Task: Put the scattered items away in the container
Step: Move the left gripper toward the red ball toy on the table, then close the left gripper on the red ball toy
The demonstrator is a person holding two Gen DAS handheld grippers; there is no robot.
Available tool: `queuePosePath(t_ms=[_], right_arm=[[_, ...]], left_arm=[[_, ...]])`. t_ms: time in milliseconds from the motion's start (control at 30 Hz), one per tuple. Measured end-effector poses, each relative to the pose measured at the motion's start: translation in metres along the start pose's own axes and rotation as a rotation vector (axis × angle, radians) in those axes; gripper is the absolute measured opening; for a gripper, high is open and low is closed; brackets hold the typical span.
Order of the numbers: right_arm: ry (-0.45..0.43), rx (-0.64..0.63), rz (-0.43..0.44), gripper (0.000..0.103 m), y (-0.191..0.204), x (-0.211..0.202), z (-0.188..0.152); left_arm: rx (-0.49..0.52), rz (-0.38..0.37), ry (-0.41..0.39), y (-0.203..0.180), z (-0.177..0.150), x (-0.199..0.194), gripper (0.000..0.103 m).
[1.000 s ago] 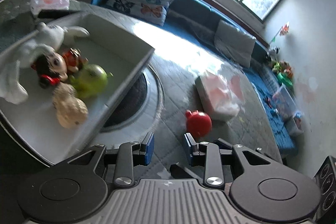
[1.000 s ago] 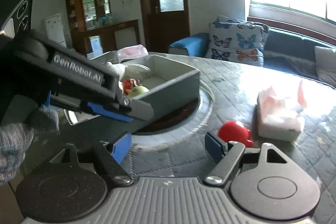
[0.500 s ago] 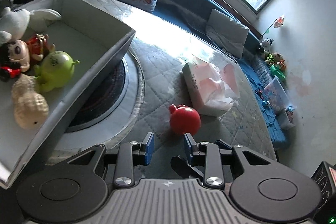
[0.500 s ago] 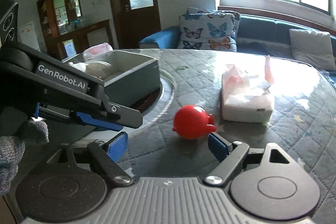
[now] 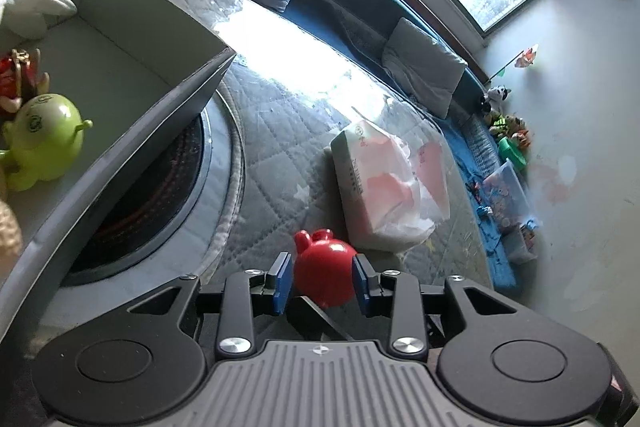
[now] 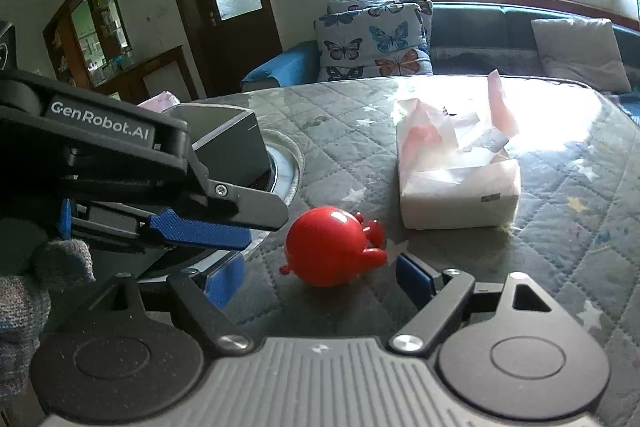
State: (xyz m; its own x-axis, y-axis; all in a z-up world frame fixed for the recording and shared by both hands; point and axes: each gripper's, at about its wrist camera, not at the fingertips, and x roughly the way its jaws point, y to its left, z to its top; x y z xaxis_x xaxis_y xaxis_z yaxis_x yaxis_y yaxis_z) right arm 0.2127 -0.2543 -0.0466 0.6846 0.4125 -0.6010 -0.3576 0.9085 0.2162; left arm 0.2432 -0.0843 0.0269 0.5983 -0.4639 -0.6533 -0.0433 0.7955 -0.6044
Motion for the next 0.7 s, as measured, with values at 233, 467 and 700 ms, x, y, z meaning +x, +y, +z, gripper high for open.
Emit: queuePosePath(t_ms=[233, 467, 700], right_arm=[[-0.003, 0.002, 0.017, 0.082, -0.003, 0.012, 0.003], [0.011, -0.015, 0.02, 0.077, -0.003, 0.019, 0.004], [0.018, -0.026, 0.023, 0.074, -0.002, 0.019, 0.004]], left_arm=[[-0.002, -0.031, 0.016, 0.001, 0.006, 0.011, 0.038], [-0.012, -0.037, 0.054, 0.005, 0.012, 0.023, 0.038], [-0.009, -0.052, 0.09, 0.005, 0.015, 0.032, 0.041]])
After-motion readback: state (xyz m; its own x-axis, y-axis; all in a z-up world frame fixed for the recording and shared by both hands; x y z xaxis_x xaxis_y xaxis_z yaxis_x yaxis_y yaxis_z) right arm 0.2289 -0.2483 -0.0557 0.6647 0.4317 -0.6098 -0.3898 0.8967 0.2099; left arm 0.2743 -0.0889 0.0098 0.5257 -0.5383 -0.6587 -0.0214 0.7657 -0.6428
